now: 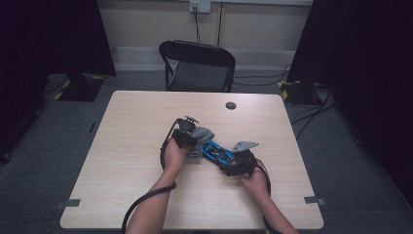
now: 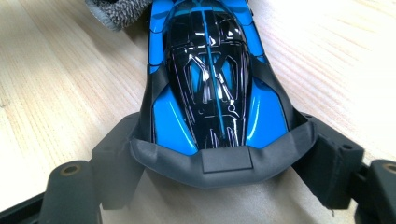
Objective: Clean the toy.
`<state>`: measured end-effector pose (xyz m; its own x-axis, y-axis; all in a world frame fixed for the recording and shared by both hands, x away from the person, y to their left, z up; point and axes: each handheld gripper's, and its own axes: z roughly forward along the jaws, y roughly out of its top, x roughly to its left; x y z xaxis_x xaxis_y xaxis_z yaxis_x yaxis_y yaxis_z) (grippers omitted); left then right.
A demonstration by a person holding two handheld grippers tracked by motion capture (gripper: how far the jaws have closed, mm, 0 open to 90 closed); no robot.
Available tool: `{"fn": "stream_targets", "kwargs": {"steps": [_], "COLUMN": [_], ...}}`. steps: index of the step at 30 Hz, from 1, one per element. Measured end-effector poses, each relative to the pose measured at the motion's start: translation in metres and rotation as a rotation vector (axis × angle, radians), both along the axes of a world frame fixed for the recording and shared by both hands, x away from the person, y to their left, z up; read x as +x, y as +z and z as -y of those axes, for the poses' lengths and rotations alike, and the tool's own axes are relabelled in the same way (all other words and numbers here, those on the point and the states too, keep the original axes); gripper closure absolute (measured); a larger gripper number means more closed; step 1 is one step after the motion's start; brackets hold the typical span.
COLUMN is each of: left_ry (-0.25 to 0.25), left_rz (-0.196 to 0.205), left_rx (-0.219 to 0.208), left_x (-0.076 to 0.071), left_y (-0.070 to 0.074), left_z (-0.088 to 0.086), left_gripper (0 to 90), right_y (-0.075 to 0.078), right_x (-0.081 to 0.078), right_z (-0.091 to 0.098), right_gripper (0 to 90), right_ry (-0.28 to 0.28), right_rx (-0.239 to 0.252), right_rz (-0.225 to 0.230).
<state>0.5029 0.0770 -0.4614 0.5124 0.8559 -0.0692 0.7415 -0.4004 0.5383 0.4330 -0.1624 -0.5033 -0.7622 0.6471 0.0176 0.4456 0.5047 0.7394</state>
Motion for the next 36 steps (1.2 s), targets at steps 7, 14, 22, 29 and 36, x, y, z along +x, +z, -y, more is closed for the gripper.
{"fn": "stream_targets", "kwargs": {"steps": [7, 14, 22, 29, 36], "left_ry": [0.047, 0.079, 0.059, 0.016, -0.053], "left_rz": [-0.005, 0.003, 0.010, 0.027, 0.047], "left_rx": [-0.004, -0.043, -0.077, -0.114, -0.141], "left_x": [0.002, 0.002, -0.005, -0.013, -0.022], "left_y": [-0.001, 0.009, 0.026, 0.033, 0.041], "left_z": [-0.015, -0.031, -0.035, -0.026, -0.003], "left_gripper": [76.0, 76.1, 76.2, 76.2, 76.3], "right_y": [0.000, 0.000, 0.000, 0.000, 0.000], "right_x": [0.000, 0.000, 0.000, 0.000, 0.000], "right_z": [0.000, 0.000, 0.000, 0.000, 0.000], "right_gripper": [23.7, 23.7, 23.7, 23.7, 23.7], "right_ry": [0.000, 0.000, 0.000, 0.000, 0.001], "right_rx": [0.000, 0.000, 0.000, 0.000, 0.000], "right_rz": [0.000, 0.000, 0.001, 0.001, 0.001]}}
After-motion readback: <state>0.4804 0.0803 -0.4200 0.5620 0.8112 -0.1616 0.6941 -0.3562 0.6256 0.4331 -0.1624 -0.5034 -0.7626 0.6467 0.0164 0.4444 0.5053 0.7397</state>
